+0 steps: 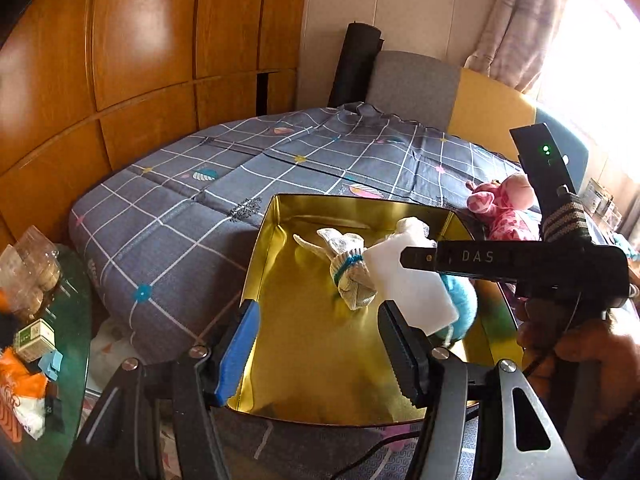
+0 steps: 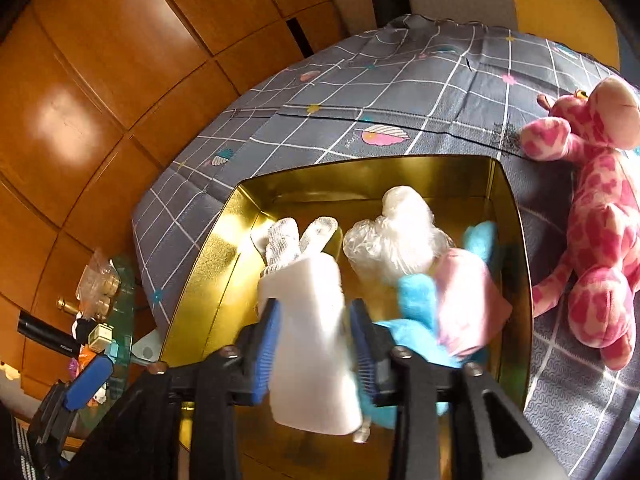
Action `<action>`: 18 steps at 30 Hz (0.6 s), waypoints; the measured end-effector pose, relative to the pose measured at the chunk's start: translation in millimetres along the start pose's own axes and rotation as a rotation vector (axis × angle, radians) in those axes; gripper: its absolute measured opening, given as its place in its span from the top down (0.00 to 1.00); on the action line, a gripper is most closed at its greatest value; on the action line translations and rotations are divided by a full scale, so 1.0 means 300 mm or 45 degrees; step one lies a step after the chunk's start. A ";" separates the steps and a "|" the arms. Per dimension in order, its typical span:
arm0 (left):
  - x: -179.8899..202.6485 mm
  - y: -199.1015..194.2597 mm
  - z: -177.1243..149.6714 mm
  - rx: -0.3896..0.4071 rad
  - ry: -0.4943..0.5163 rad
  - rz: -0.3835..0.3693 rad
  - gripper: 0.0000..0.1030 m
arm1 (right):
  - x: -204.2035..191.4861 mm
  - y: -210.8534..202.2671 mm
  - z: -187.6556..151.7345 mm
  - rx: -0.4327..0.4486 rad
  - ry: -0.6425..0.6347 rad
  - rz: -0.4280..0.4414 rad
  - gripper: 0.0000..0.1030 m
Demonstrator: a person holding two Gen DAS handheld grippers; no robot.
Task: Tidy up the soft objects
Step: 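Carry the white foam block into the gold tray and open the right gripper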
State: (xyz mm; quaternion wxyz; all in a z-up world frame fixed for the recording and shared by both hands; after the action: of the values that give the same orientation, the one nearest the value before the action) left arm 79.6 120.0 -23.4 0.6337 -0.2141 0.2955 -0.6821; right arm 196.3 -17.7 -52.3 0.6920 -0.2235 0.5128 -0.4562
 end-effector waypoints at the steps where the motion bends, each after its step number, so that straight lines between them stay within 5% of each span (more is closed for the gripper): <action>1: -0.001 0.002 -0.002 -0.003 -0.003 -0.003 0.40 | -0.003 0.002 -0.001 0.000 0.002 0.004 0.59; 18: 0.045 -0.011 0.010 0.006 0.037 -0.018 0.40 | 0.073 -0.276 -0.083 0.296 -0.049 -0.111 0.51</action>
State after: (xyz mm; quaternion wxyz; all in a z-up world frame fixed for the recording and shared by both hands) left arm 77.8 106.3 -20.0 0.6250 -0.2046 0.3015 -0.6904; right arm 141.5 -72.6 -8.3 0.7024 -0.1725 0.4330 -0.5379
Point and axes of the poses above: each gripper's, at about its wrist camera, not at the fingertips, and y roughly the way its jaws point, x to its right, z to its top, the point moved 4 cm from there along y, roughly the way its jaws point, and after that the axes turned 15 degrees about y, right-handed, at the moved point
